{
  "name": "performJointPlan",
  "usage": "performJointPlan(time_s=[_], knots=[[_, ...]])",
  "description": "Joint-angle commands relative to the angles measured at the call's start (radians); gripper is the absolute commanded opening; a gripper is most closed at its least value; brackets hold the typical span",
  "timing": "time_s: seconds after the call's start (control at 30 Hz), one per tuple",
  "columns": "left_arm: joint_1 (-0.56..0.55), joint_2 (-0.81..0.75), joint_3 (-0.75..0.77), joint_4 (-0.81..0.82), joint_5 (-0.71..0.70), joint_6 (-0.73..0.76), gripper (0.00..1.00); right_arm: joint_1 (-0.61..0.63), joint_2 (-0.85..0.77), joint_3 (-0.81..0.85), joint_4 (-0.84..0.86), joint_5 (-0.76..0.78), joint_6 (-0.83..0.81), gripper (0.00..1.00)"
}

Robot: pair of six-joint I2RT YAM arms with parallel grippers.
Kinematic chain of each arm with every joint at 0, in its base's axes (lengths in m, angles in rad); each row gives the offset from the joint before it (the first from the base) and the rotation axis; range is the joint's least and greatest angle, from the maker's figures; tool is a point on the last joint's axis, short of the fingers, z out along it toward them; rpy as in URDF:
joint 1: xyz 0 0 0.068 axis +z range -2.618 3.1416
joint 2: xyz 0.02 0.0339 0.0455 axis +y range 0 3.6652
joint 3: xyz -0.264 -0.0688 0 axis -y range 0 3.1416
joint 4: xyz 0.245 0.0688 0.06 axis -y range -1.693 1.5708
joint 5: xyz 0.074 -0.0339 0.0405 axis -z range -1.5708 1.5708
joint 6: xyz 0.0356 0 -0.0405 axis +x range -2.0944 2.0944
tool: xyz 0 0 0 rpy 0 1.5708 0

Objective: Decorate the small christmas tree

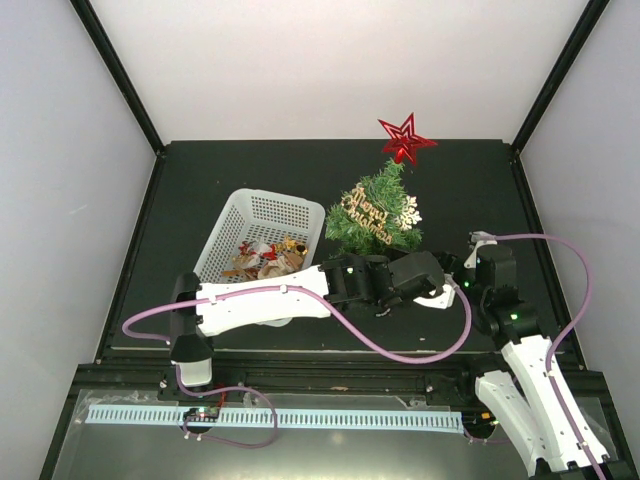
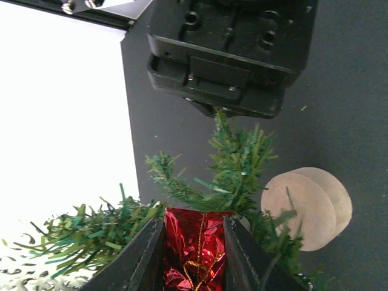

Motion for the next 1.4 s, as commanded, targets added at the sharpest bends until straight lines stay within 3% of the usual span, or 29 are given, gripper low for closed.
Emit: performJointPlan(time_s=[0.0, 0.3, 0.57, 0.8, 1.37], knots=[[-0.007, -0.027, -0.005, 0.062, -0.086, 0.041, 0.26, 0.007, -0.003, -0.009, 0.029, -0.013, 0.006, 0.7], [-0.006, -0.048, -0.085, 0.087, -0.129, 0.066, 0.3, 0.007, -0.003, -0.008, 0.025, -0.017, 0.008, 0.7], [-0.006, -0.071, -0.059, 0.072, -0.126, 0.06, 0.47, 0.007, -0.004, -0.011, 0.025, -0.022, 0.014, 0.7], [-0.006, -0.088, -0.025, 0.059, -0.093, 0.041, 0.68, 0.007, -0.005, -0.016, 0.026, -0.02, 0.014, 0.7], [-0.005, -0.151, 0.013, -0.045, 0.055, -0.018, 0.77, 0.006, 0.005, -0.009, 0.021, -0.024, 0.01, 0.7]])
